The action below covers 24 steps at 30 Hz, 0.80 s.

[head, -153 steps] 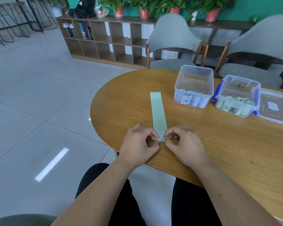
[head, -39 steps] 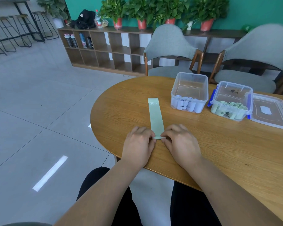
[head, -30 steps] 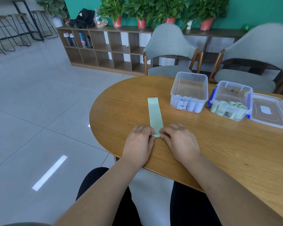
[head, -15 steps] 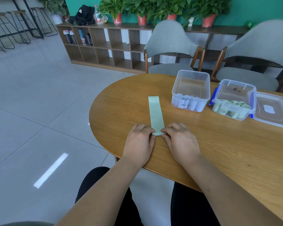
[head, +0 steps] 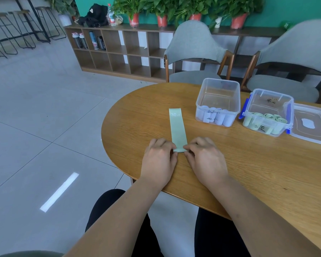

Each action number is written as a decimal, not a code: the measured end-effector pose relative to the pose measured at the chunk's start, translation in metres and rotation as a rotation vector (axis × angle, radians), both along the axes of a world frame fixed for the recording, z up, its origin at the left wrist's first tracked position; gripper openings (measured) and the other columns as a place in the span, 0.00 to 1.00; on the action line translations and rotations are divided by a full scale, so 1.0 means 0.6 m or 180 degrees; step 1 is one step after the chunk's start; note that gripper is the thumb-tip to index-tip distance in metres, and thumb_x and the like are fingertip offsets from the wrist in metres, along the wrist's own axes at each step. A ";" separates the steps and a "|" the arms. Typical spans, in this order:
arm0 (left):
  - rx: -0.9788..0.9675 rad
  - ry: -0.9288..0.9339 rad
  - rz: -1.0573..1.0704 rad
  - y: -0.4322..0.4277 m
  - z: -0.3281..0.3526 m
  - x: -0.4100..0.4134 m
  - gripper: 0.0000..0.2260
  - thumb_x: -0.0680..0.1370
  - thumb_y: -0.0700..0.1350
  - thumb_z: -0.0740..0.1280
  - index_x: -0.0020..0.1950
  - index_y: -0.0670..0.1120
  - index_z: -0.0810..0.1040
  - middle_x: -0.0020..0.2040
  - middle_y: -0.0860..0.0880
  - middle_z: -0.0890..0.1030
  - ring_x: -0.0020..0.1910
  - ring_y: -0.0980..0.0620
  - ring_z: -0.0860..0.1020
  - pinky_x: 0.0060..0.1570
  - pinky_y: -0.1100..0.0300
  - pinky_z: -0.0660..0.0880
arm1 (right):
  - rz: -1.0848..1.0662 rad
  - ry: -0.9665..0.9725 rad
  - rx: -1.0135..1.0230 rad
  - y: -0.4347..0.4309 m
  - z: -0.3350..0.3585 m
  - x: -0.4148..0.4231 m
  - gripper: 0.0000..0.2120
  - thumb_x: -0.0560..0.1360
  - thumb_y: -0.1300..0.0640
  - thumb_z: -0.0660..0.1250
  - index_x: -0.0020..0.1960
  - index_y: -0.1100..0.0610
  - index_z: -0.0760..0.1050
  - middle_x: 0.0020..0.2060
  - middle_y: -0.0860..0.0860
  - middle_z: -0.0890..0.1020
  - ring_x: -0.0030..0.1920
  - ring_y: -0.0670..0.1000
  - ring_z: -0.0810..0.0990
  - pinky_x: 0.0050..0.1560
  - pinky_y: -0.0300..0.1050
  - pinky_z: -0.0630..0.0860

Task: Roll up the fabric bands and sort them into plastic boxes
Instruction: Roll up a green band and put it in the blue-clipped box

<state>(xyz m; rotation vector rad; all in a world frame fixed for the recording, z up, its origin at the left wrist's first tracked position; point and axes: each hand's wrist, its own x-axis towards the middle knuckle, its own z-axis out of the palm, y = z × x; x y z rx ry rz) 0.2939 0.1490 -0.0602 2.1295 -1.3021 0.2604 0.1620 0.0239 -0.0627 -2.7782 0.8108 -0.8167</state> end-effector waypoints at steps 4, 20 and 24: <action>-0.0008 0.0108 -0.0002 -0.005 0.005 0.002 0.06 0.78 0.43 0.73 0.55 0.47 0.84 0.50 0.52 0.82 0.51 0.49 0.76 0.51 0.52 0.78 | 0.0000 0.0030 0.0048 -0.003 0.003 0.004 0.10 0.78 0.53 0.73 0.59 0.49 0.84 0.50 0.45 0.83 0.52 0.51 0.78 0.44 0.47 0.79; 0.0000 0.0028 0.0054 -0.015 0.000 0.008 0.09 0.78 0.41 0.71 0.58 0.46 0.84 0.52 0.50 0.81 0.52 0.47 0.77 0.53 0.48 0.78 | -0.0031 -0.0052 0.0037 -0.013 0.001 0.015 0.10 0.77 0.54 0.75 0.58 0.51 0.85 0.50 0.45 0.83 0.52 0.51 0.77 0.42 0.46 0.78; 0.0081 -0.0091 0.0068 -0.015 0.001 0.007 0.10 0.79 0.42 0.70 0.60 0.48 0.84 0.53 0.50 0.83 0.53 0.47 0.78 0.54 0.48 0.77 | -0.0042 -0.0152 0.0170 -0.012 0.007 0.015 0.10 0.76 0.55 0.76 0.57 0.50 0.84 0.47 0.47 0.84 0.51 0.52 0.78 0.44 0.48 0.78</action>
